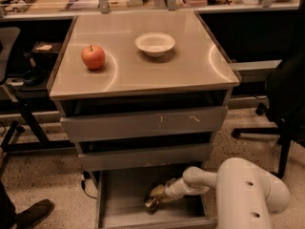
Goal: Place orange can into bottom drawer
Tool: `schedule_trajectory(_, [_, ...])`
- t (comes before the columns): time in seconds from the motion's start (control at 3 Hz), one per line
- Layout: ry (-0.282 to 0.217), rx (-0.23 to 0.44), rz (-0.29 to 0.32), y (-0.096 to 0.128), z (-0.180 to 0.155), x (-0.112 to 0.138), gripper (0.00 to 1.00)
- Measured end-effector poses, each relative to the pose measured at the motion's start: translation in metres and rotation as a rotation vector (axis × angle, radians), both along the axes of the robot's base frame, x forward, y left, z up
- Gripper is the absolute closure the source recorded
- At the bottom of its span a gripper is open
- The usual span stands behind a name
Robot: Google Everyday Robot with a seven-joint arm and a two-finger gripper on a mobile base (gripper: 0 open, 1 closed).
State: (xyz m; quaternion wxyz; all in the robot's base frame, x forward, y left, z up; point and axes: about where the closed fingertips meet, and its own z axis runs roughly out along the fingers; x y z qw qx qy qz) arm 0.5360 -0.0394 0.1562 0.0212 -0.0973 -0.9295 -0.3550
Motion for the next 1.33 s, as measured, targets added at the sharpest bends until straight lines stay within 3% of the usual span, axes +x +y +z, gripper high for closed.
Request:
schedule_trajectory(0.33, [0.016, -0.015, -0.017, 0.0000, -0.0101, 0.0037, 1.00])
schedule_trajectory(1.33, [0.016, -0.015, -0.017, 0.0001, -0.0102, 0.0036, 0.34])
